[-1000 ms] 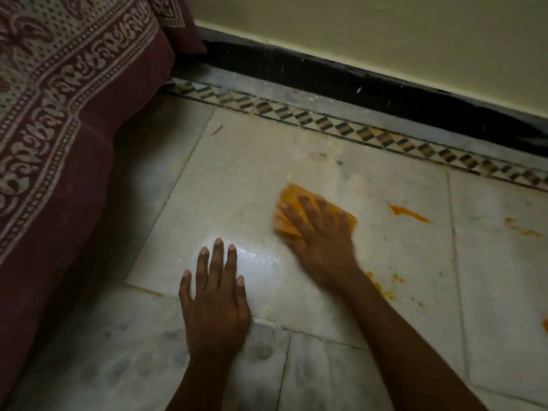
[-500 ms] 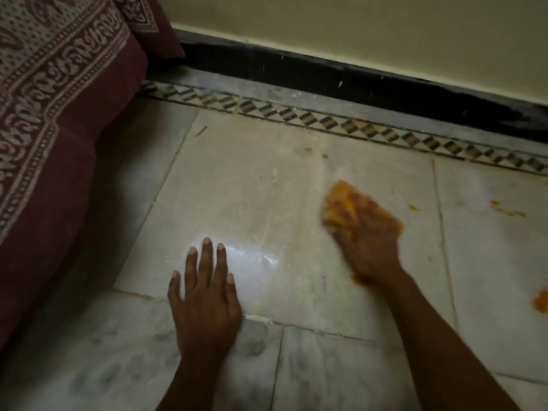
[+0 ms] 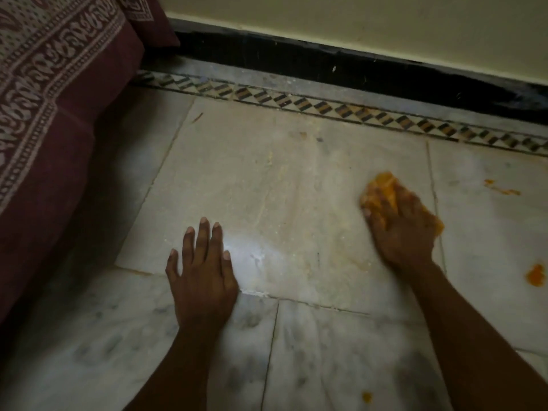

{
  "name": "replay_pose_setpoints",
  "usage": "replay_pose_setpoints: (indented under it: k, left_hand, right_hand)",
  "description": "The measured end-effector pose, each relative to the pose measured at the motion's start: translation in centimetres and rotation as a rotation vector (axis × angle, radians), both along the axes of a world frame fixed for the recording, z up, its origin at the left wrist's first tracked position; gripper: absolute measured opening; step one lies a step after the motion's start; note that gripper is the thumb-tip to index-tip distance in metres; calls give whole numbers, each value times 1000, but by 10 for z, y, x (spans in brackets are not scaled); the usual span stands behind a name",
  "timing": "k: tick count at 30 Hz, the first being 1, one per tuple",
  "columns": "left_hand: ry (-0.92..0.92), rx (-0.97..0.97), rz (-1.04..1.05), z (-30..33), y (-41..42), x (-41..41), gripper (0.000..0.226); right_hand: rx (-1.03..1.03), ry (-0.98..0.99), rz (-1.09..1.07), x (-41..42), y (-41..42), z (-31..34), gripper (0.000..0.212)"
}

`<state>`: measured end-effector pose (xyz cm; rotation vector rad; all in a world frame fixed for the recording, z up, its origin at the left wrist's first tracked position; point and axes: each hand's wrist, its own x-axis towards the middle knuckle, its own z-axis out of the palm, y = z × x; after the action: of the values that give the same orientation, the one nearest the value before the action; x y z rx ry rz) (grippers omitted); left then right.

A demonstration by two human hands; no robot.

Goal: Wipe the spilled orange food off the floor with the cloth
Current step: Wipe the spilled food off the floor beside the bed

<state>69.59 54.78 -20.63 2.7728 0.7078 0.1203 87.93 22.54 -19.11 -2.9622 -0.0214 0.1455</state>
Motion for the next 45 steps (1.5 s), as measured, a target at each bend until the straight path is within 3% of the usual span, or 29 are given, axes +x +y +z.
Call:
replay_pose_setpoints:
  k: [3,6,8,10,13,17,21,24,27,30,33,37,39,42,45]
  left_hand:
    - [-20,9,-1,-6,-1,-2,60]
    - [-22,7,-6,-5,-2,-1,61]
    - [-23,7,0,-2,-3,-1,61]
    - [-22,-4,-3,2,-4,-1,61]
    - [-29,-22,-6,1,-3,-2,61]
    - [-43,-15,-2,0,-3,-3,60]
    - [-71,-26,-28,-1,-2,-6,60]
    - [-59,-12,-71,-5,-4,-4,60]
    - [-80,-43,-156,0,-6,-7,61]
    - [-125,-44,-330,5,-36,-32,63]
    - [-78,-54,-302,0,-86,-104,61]
    - [-99,27,-248,-12,-113,-147,60]
    - [-104,19,-221,-17,-108,-142,59]
    - [-88,-7,-238,-15,-107,-141,59]
    - [-75,-35,-231,-8,-108,-141,59]
  right_hand:
    - [39,69,-203,60,37,0,66]
    - [12,43,43,42,70,-12,65]
    - [-13,-14,259,-15,57,-12,65]
    - [-18,-19,301,-73,19,-9,65]
    - [-17,-50,83,-111,-22,-7,65]
    - [-18,-98,-130,-73,10,-12,65]
    - [23,-56,-172,-39,24,-19,64]
    - [31,-94,-76,-56,19,-24,62]
    - [24,-206,206,-131,12,-26,59]
    - [3,-148,307,-192,-33,-19,58]
    - [-18,-113,116,-162,-52,-11,64]
    - [103,0,-161,-104,-2,-9,64]
    - [77,-45,-36,-114,20,-19,63]
    - [37,-173,213,-190,12,-28,60]
    - [27,-174,237,-253,-30,-22,58]
